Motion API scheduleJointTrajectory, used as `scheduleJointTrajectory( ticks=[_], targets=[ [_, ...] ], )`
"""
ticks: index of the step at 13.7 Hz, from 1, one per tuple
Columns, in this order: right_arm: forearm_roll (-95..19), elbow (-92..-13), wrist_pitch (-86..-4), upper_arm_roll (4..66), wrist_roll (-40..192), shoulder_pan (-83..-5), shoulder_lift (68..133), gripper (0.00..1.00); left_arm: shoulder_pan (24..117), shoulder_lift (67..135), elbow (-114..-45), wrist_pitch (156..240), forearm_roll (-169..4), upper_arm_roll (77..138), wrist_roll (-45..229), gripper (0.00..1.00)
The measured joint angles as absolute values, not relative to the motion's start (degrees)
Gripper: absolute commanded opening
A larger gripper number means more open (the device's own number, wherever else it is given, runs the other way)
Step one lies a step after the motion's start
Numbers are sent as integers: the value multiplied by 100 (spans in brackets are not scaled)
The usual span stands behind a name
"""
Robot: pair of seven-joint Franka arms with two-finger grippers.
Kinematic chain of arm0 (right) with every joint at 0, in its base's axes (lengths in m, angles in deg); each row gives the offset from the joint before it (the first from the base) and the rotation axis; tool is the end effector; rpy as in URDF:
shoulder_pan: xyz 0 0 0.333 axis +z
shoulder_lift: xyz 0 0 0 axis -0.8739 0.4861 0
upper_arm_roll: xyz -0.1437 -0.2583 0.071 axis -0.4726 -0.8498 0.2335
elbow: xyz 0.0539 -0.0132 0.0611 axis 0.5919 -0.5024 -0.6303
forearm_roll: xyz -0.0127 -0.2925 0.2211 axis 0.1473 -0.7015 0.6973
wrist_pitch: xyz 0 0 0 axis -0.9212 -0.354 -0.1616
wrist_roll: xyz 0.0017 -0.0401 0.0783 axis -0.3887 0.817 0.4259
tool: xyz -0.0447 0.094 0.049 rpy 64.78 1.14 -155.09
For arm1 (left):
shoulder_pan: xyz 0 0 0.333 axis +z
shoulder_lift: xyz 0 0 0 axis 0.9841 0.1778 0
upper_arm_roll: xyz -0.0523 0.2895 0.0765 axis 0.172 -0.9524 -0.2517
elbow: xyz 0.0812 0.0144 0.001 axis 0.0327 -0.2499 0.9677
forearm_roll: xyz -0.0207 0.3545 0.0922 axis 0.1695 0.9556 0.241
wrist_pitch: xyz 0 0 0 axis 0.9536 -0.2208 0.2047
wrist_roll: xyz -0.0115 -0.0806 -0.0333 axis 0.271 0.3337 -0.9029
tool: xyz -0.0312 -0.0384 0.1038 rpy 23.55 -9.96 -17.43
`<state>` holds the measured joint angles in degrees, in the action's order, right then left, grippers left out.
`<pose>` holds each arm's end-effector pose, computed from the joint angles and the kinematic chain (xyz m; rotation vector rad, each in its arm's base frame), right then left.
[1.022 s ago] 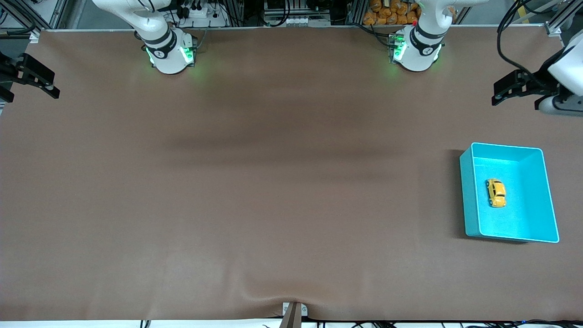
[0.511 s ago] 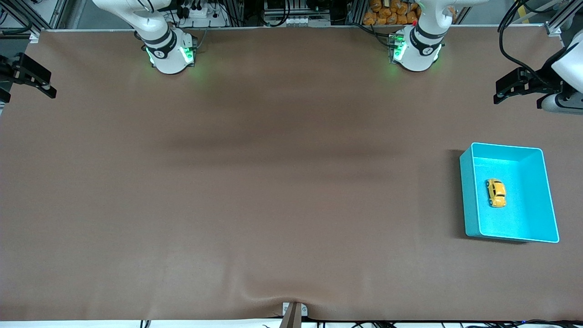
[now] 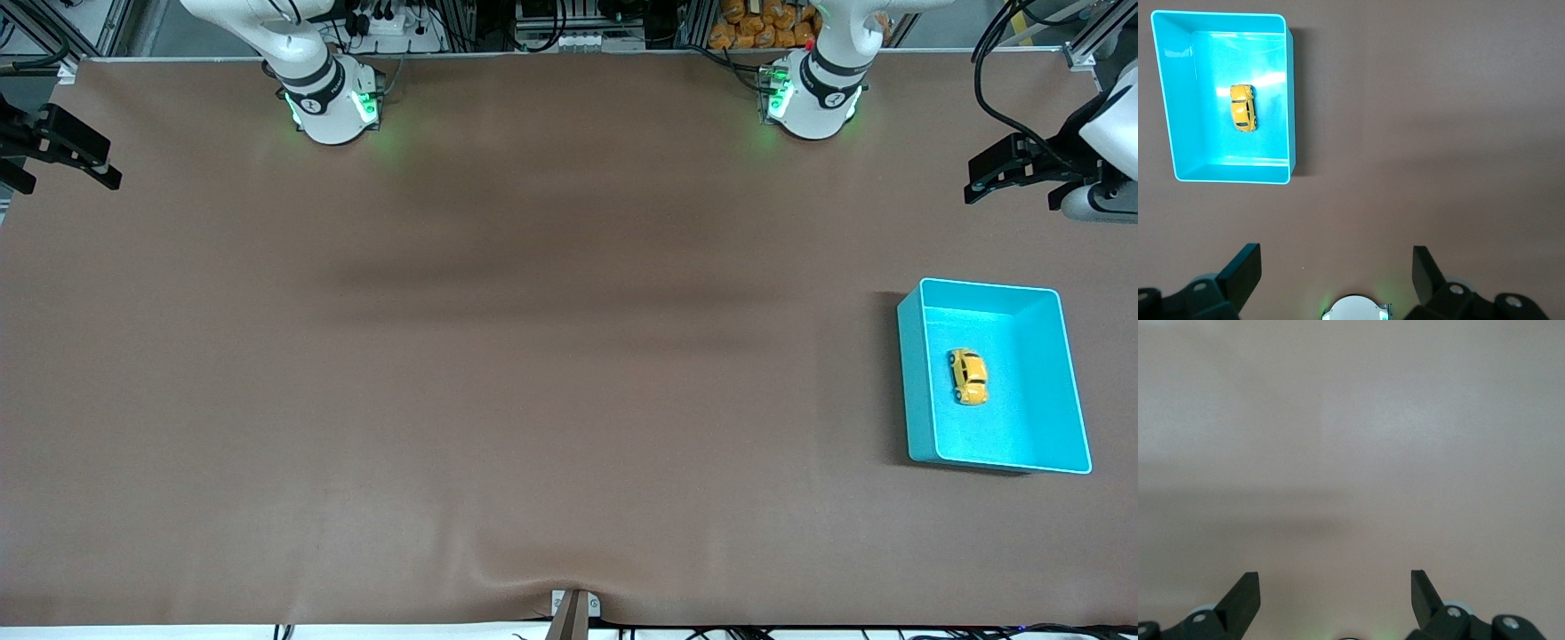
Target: Wind and store yellow beetle car
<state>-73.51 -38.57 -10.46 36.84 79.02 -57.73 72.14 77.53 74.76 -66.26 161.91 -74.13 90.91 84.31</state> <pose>0.4872 -0.0024 0.6675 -3.1178 -0.0476 -0.0101 0.5050 -0.0354 0.6276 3.1268 -0.1342 -0.1341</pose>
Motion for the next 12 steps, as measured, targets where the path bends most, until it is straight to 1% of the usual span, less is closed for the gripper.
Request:
scheduleJointTrajectory(
  ticks=[7,12],
  targets=[
    [-7351,-3874,-1043,3672,7932,-5779,7247,100,7753,7476,-6626,16186,-7413,9102,8433,100],
    [-7351,-4163,-1143,3651,7936,-5782,7282,100,7752,7476,-6626,16184,-7413,9110,8433,100]
  ],
)
